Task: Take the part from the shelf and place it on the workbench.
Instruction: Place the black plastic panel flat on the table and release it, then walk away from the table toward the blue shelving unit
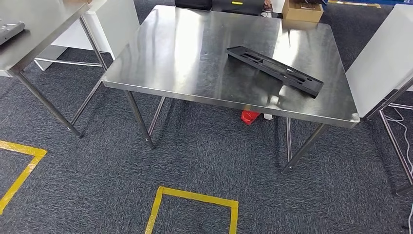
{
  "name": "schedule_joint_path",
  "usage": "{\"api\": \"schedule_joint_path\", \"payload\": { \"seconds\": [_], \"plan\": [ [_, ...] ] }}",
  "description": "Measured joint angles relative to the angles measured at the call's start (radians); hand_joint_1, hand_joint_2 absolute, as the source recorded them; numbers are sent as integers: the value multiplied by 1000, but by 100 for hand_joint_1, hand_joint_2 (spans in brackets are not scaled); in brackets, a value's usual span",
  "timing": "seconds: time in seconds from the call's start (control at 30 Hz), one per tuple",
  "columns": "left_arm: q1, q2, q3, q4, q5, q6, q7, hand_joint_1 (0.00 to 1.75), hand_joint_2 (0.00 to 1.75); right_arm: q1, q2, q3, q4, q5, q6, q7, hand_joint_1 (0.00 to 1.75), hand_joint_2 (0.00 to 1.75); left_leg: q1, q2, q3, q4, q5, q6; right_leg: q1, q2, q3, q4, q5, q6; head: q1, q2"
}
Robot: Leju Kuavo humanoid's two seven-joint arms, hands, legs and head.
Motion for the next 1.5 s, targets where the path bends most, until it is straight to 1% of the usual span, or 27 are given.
{"api": "schedule_joint_path", "payload": {
  "seconds": [0.03,0.1,0.17,0.2,0.23,0.27,0.33,0.4,0.47,0.53,0.6,0.67,0.7,0.73,0.77,0.83,0.9,0.93,1.0,1.07,1.17,1.23,1.27,1.33,1.4,1.43,1.5],
  "plan": [
    [0,0,-1,0,0,0,0,0,0,0,-1,7,0,6,5,2,0,0,0,3,-10,-3,7,10,0,1,-11,11,-9,3,0,0],
    [2,-1,-1,0,2,0,1,0,0,1,-3,17,1,11,12,3,0,0,0,9,-35,-6,27,30,-1,2,-43,82,-76,-4,6,0],
    [2,0,-1,0,4,1,0,0,0,2,-6,23,1,14,16,4,0,0,-4,12,-63,-5,49,38,-3,3,-78,211,-161,-11,11,0],
    [2,0,-1,0,4,1,0,0,0,2,-7,27,1,14,19,4,0,0,-7,14,-78,-4,60,39,-4,3,-84,264,-180,-7,11,0],
    [2,-1,-1,0,4,1,0,0,0,3,-8,29,2,14,20,4,0,0,-8,16,-93,-3,71,38,-4,3,-77,291,-179,1,11,0],
    [2,-1,-1,0,3,0,0,0,0,2,-9,31,2,14,22,4,0,0,-9,17,-107,-1,82,37,-4,3,-51,280,-160,11,11,0],
    [1,-2,-1,0,3,0,0,0,0,1,-10,34,2,14,23,4,0,0,-11,18,-128,6,100,32,-2,3,53,152,-121,19,11,0],
    [0,-4,-2,0,2,0,0,0,0,0,-12,36,2,14,26,4,0,0,-13,18,-139,10,117,23,6,3,153,-2,-125,5,10,0],
    [0,-4,-2,0,1,0,0,0,0,-1,-14,37,2,14,29,4,0,0,-14,18,-142,8,133,11,14,3,173,-56,-135,-10,9,0],
    [2,-3,-2,1,1,0,1,0,0,0,-14,38,3,14,33,4,0,0,-12,16,-151,15,130,0,3,1,158,-56,-120,-27,8,0],
    [3,-2,-2,1,1,0,1,0,0,0,-14,38,4,14,36,4,0,0,-7,9,-172,75,58,-11,-7,-3,141,-58,-99,-49,3,0],
    [4,-2,-2,1,0,0,1,0,0,1,-14,39,4,14,37,4,0,0,-2,5,-201,198,-45,-22,-4,-6,118,-56,-80,-58,-1,0],
    [4,-2,-2,1,0,1,1,0,0,2,-14,39,4,14,38,4,0,0,0,4,-210,256,-72,-27,-4,-6,107,-54,-71,-56,-2,0],
    [4,-2,-2,1,0,1,1,0,0,3,-15,39,4,15,39,4,0,0,3,4,-209,293,-76,-31,-4,-7,96,-50,-64,-54,-2,0],
    [4,-1,-2,1,0,1,1,0,0,3,-15,39,4,16,39,4,0,0,6,4,-194,297,-59,-35,-5,-7,84,-43,-57,-51,-2,0],
    [3,0,-2,1,0,2,1,0,0,2,-16,39,4,18,39,3,0,0,15,4,-116,202,-5,-41,-8,-7,58,-22,-50,-45,-2,0],
    [0,0,-2,1,0,1,1,0,0,2,-16,39,4,19,39,2,0,0,17,0,-40,82,8,-43,-5,-7,30,1,-46,-37,-3,0],
    [-1,-1,-3,1,0,1,1,0,0,1,-17,39,4,20,39,1,0,0,15,-2,-24,48,1,-43,-2,-7,20,9,-42,-30,-3,0],
    [-2,-2,-5,1,0,1,1,0,0,1,-18,40,4,20,38,1,0,0,11,-5,-33,32,-2,-31,3,-7,4,16,-29,-11,-2,0],
    [-1,-3,-6,1,0,-1,0,0,0,2,-20,40,4,20,38,0,0,0,8,-1,-53,26,9,-8,1,-5,-21,36,-40,0,0,0],
    [2,-2,-6,1,-2,-7,-1,0,0,4,-21,40,4,17,38,0,0,0,3,5,-88,24,37,24,-2,-1,-82,192,-151,-12,8,0],
    [2,-2,-9,1,-6,-12,-1,0,0,5,-21,40,4,14,39,0,0,0,-1,8,-111,25,56,28,-3,1,-99,298,-193,-8,9,0],
    [2,-2,-11,1,-8,-14,-1,0,0,5,-21,40,4,13,38,0,0,0,-2,9,-121,26,65,27,-3,1,-84,305,-188,0,9,0],
    [2,-2,-15,1,-11,-17,-1,0,0,5,-22,40,4,12,38,0,0,0,-4,10,-137,27,82,24,-2,1,1,207,-147,13,9,0],
    [2,-3,-16,1,-12,-20,-1,0,0,3,-24,39,4,12,38,0,0,0,-5,11,-149,27,98,16,4,2,103,51,-128,8,9,0],
    [2,-4,-17,1,-12,-20,-1,0,0,2,-25,39,4,12,38,0,0,0,-6,12,-153,27,107,10,8,2,131,-2,-130,2,9,0],
    [2,-4,-18,1,-12,-22,-1,0,0,2,-26,39,4,13,38,0,0,0,-6,14,-157,23,124,-2,15,3,139,-38,-130,-9,8,0]
  ]
}}
